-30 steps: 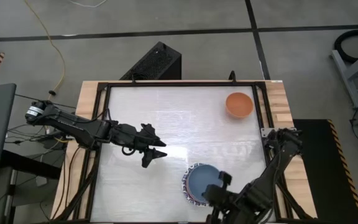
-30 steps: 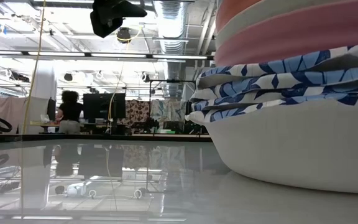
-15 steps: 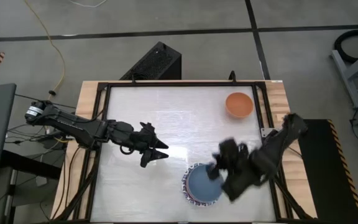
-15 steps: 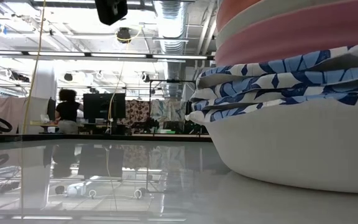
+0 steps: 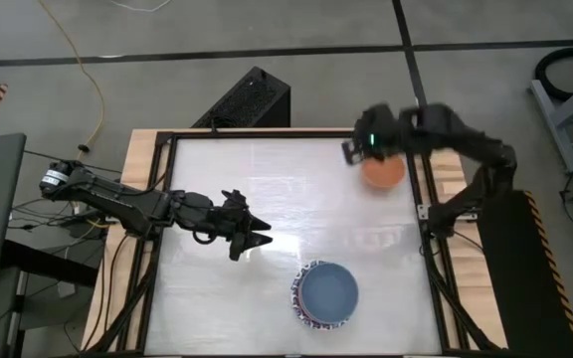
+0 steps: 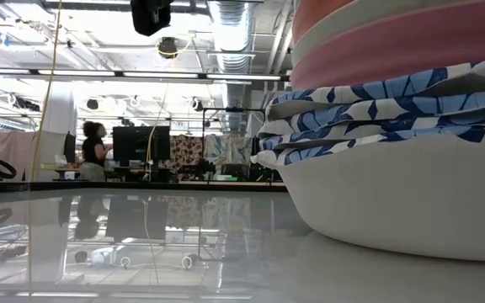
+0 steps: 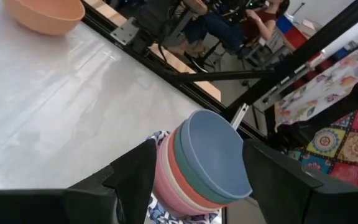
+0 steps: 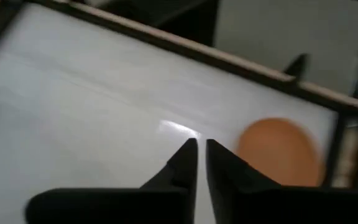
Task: Nest bowls inside each other
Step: Stack the light orange on top of the blue bowl
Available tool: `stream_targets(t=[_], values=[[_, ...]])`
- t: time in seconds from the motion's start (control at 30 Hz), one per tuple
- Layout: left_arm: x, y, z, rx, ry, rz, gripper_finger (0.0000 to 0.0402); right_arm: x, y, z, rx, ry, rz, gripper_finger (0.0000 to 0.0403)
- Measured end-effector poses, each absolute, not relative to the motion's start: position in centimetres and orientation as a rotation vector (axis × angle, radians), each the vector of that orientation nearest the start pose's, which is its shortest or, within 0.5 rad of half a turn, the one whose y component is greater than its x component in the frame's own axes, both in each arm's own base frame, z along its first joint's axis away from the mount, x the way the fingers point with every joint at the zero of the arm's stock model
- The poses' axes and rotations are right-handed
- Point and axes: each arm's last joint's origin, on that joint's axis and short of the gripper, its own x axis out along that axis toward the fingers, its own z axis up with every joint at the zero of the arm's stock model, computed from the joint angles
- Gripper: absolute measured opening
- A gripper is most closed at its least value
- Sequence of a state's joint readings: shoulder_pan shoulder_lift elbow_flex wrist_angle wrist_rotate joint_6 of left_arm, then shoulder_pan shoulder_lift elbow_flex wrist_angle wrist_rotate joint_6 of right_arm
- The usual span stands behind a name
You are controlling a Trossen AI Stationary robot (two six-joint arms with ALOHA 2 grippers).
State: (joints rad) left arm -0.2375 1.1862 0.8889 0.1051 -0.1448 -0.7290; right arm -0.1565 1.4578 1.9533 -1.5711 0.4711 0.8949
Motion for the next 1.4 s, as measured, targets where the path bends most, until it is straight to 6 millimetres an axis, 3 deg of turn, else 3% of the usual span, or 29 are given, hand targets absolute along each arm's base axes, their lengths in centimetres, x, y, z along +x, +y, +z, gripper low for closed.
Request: stream_targets(t=[0.2,0.37,0.47,0.6,0.8,1.07,1.17,1.23,1.4], values=[[26.1,-5.9,31.5,-0.691,0.214,-0.018,0.0229,20.8,-10.6,43.9,0.574,0.922,-0.984,0.0128],[26.1,-5.9,31.5,-0.688,0.214,-0.018,0.0229,20.9,-13.2,39.2,0.540,1.167,-0.908,0.0199],[26.1,-5.9,31.5,-0.680,0.214,-0.019,0.0229,20.7,-13.7,35.2,0.531,1.269,-0.886,0.0228],[26.1,-5.9,31.5,-0.680,0.215,-0.020,0.0229,20.0,-13.1,31.0,0.549,1.251,-0.846,0.0239],[26.1,-5.8,31.5,-0.683,0.214,-0.015,0.0229,19.1,-12.4,26.8,0.605,1.159,-0.819,0.0238],[26.3,-5.0,31.5,-0.711,0.203,0.018,0.0229,19.1,-12.6,21.3,0.617,1.194,-0.812,0.0238],[26.3,-4.7,31.5,-0.720,0.204,0.030,0.0229,19.4,-12.9,20.4,0.610,1.234,-0.810,0.0224],[26.3,-4.5,31.4,-0.731,0.207,0.035,0.0229,19.6,-13.0,19.9,0.591,1.266,-0.790,0.0190],[26.4,-4.4,31.4,-0.737,0.206,0.038,0.0229,20.0,-13.1,19.0,0.605,1.302,-0.760,0.0032]])
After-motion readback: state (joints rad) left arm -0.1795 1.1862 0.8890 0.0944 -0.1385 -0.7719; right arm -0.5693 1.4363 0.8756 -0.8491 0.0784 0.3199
